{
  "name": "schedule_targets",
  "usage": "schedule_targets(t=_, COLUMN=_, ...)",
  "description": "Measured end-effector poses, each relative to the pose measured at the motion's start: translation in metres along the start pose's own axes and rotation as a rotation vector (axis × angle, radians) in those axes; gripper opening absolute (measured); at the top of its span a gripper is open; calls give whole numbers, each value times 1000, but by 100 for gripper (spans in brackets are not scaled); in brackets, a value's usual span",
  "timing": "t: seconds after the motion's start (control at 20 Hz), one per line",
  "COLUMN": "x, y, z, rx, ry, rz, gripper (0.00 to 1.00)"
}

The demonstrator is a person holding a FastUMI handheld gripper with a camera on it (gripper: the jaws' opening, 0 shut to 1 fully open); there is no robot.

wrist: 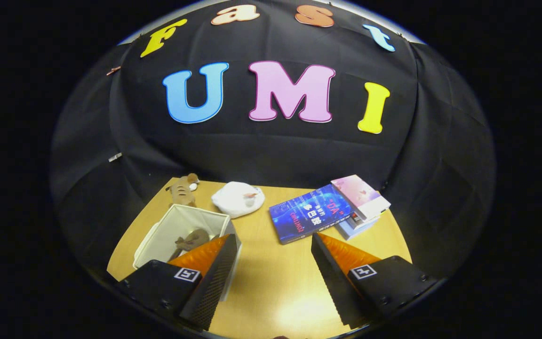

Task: Open the storage box then place both shoes into the box .Put the left shoe in first, then the right shoe, with the right side of both shoes facing outward in a uniform manner.

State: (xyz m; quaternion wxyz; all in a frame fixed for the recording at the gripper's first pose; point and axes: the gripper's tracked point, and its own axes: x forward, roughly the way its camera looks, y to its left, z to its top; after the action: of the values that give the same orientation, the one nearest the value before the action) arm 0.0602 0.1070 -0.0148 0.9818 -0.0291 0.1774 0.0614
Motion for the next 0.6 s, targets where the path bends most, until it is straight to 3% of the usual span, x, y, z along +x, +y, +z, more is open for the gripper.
schedule_targets(t=0.35, x=-31, y=-91, z=14, rx=13, ry=-134, rz=-11, gripper=99)
schedule_targets(t=0.6, x=-54, y=-110, z=-3, rx=-17, ry=-175, rz=40, gripper=99)
